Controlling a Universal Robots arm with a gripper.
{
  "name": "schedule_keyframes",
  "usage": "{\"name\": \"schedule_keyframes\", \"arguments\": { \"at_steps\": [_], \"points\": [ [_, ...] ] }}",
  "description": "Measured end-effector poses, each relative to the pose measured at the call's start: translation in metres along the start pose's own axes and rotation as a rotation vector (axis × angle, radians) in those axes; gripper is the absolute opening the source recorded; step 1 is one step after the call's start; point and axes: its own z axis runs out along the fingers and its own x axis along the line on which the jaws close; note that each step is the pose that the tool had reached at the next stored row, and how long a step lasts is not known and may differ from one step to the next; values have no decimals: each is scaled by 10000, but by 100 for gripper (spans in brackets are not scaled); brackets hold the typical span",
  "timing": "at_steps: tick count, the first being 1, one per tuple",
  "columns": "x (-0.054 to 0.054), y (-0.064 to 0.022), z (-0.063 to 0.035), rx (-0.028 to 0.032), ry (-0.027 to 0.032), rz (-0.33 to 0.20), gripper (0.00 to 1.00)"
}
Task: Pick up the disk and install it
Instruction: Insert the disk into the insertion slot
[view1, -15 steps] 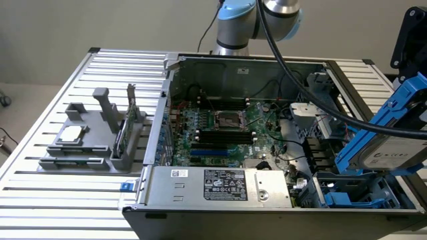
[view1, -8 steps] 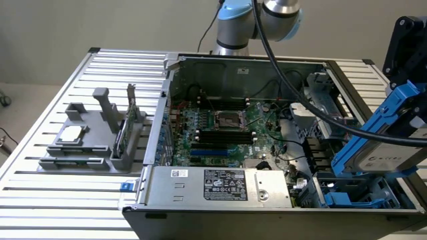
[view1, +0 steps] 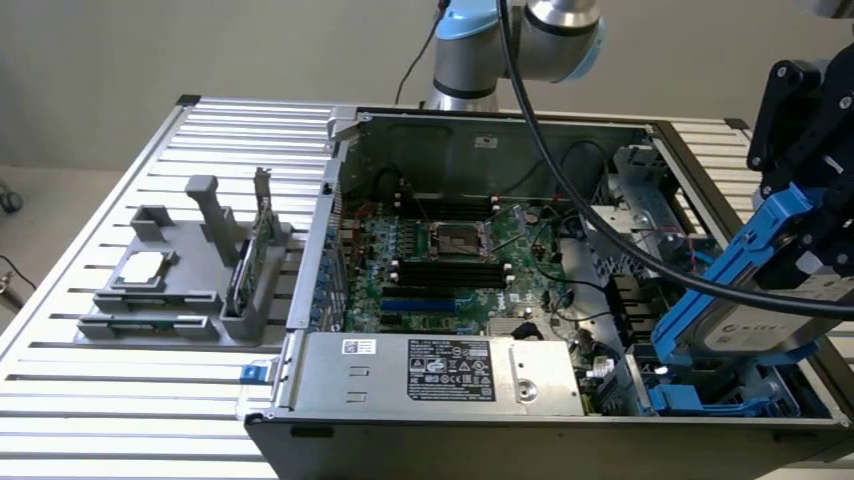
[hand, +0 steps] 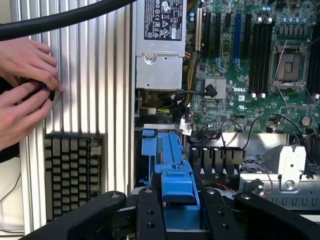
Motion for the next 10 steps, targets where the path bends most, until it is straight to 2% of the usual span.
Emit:
{"name": "schedule_keyframes", "arguments": {
  "at_steps": [3, 10],
  "points": [
    [1, 1, 35, 0, 45, 15, 33],
    [1, 1, 36, 1, 50, 16, 33]
  ]
}}
